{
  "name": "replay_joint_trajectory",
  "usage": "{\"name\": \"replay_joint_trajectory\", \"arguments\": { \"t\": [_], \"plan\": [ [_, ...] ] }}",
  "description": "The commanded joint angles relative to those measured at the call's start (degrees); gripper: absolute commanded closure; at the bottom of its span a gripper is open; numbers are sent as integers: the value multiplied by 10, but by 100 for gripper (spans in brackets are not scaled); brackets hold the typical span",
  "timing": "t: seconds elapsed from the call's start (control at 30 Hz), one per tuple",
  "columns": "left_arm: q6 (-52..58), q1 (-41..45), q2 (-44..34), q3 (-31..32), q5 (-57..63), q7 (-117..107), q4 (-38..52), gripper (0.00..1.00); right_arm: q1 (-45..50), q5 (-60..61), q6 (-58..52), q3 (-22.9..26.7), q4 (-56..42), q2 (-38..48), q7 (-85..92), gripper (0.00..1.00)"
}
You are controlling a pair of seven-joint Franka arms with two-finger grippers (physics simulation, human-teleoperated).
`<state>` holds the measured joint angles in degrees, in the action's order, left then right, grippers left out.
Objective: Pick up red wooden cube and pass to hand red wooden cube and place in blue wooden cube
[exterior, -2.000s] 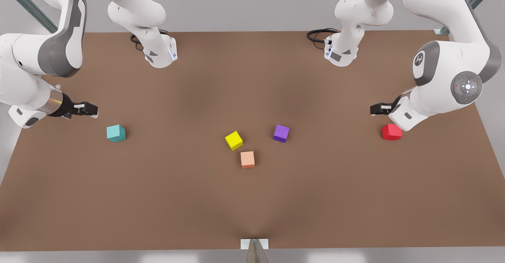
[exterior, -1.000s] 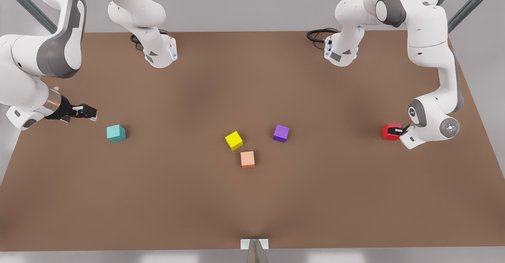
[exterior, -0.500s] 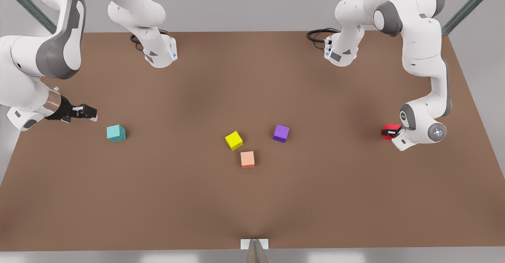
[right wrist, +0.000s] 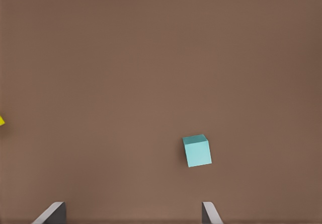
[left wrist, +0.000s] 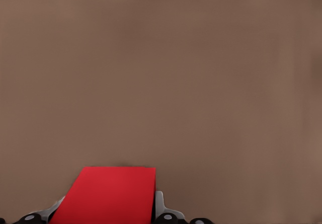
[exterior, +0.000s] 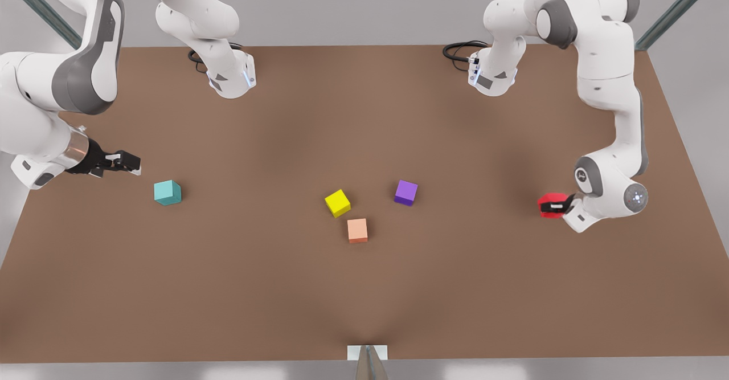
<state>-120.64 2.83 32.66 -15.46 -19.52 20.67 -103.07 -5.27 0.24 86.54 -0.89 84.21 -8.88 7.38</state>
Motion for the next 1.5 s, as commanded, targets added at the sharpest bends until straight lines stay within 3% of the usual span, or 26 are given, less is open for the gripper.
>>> {"name": "replay_joint_trajectory", "arguments": {
  "t": [0.0, 0.07, 0.1, 0.13, 0.17, 0.2, 0.33, 0.4, 0.53, 0.67, 0.8, 1.47],
  "plan": [
    [272, -9, 41, 2, -237, -92, 109, 43, 0, 6, 3, -1, 1, -8, 6, 0],
    [336, -8, 72, 73, -330, -171, 197, 43, -9, 107, -1, -2, -26, -85, 198, 0],
    [335, -7, 79, 112, -359, -170, 212, 43, -4, 193, -28, -4, -47, -124, 214, 0],
    [323, -5, 121, 190, -372, -171, 282, 43, 5, 276, -32, -12, -76, -181, 216, 0],
    [319, -5, 151, 232, -372, -172, 326, 43, 5, 295, -33, -31, -105, -208, 221, 0],
    [299, -5, 167, 290, -394, -172, 336, 45, 5, 327, -33, -43, -116, -222, 273, 0],
    [154, 21, 213, 406, -457, -167, 359, 45, 7, 478, -29, -59, -156, -336, 603, 0],
    [143, 24, 235, 419, -462, -163, 384, 45, 7, 515, -13, -67, -170, -358, 673, 0],
    [118, 29, 239, 431, -468, -95, 386, 46, 14, 529, 20, -68, -163, -366, 995, 0],
    [118, 24, 253, 429, -473, -45, 390, 46, 23, 651, 63, -72, -115, -360, 1199, 0],
    [74, 32, 291, 431, -513, 14, 439, 45, 35, 714, 86, -73, -57, -336, 1244, 0],
    [30, 43, 300, 454, -522, 26, 452, 45, 179, 903, 309, -94, -99, -393, 1216, 0]
  ]
}}
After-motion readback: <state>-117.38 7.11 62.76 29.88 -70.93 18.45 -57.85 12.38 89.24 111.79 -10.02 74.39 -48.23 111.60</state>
